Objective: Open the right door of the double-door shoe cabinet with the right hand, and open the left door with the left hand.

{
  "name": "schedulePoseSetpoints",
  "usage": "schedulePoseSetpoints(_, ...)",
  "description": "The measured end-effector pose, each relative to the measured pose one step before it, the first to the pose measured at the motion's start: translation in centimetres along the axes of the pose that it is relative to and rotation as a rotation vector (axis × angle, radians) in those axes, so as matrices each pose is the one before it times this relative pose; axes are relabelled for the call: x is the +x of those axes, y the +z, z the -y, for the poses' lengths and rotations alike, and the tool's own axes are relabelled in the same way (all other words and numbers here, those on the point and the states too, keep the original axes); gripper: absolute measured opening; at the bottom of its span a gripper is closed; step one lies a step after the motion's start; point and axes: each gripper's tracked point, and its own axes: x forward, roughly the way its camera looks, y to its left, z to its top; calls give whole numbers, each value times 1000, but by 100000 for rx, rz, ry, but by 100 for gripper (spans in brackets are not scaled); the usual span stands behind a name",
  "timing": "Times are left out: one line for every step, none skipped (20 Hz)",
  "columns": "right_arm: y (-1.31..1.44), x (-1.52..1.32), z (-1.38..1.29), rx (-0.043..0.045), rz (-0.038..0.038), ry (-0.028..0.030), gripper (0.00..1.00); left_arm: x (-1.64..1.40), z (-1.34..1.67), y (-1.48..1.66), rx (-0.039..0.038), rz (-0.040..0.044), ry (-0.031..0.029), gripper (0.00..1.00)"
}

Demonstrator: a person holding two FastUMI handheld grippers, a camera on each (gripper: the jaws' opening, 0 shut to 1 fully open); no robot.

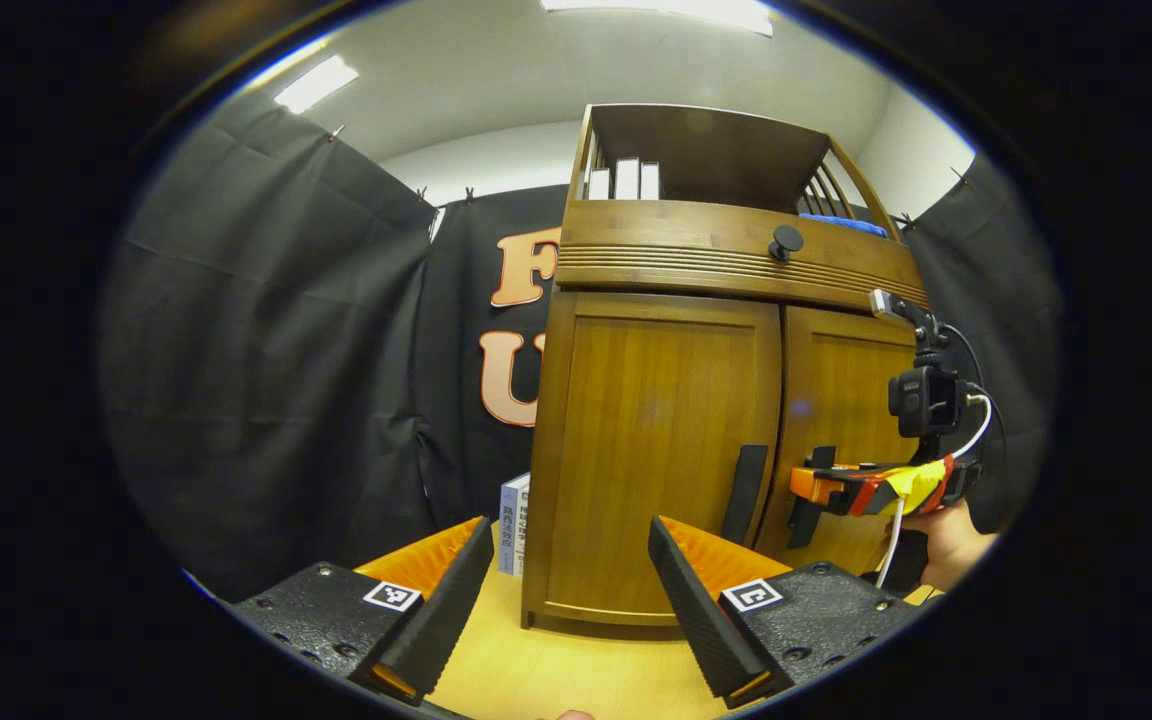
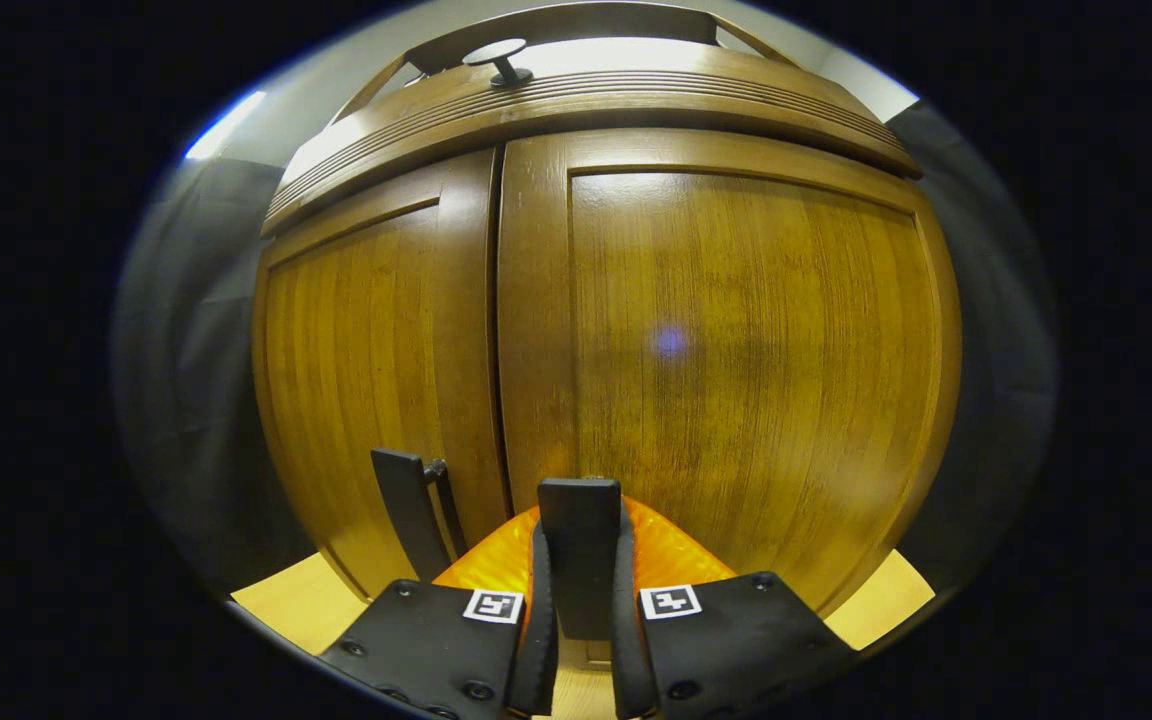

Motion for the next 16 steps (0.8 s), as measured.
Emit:
schedulePoseSetpoints(152,-15,10,-1014,302,790,30,451,251,-41,-320,-299,269,92)
schedulePoseSetpoints(112,-92,-62,358,292,1109,30,260,207,48,-110,-270,406,92)
schedulePoseSetpoints(139,-29,-189,696,238,1707,25,379,337,-126,-150,-318,-63,92)
schedulePoseSetpoints(115,-174,-139,610,135,2132,26,418,467,-195,-269,-479,-500,92)
schedulePoseSetpoints(323,-137,-244,449,29,2076,25,340,586,-245,-299,-323,-1010,92)
schedulePoseSetpoints(194,-136,-177,365,-82,1747,25,384,612,-160,-330,-214,-1218,95)
schedulePoseSetpoints(28,-291,-129,90,-82,1451,25,449,695,-31,-429,72,-1357,95)
schedulePoseSetpoints(88,-343,-20,-53,-46,1267,25,565,794,-32,-419,451,-1416,92)
schedulePoseSetpoints(224,-428,87,-527,-80,1227,25,642,907,6,-415,705,-1414,92)
schedulePoseSetpoints(-53,-727,-55,-72,29,1395,27,654,1058,-31,-294,644,-2111,92)
schedulePoseSetpoints(37,-607,-72,311,1,1644,28,582,1013,-143,-127,769,-2469,92)
schedulePoseSetpoints(-89,-468,-147,654,7,1378,29,569,957,62,408,412,-2121,92)
schedulePoseSetpoints(-10,-616,-17,449,-102,852,30,423,914,-172,1036,19,-1760,92)
schedulePoseSetpoints(-55,-611,118,2,-112,119,34,506,853,-34,1260,-67,-1733,95)
schedulePoseSetpoints(-66,-658,163,-392,-1,-255,34,667,985,-168,1284,-226,-2063,95)
schedulePoseSetpoints(-65,-763,352,-413,157,-398,29,622,856,-72,963,-88,-1978,95)
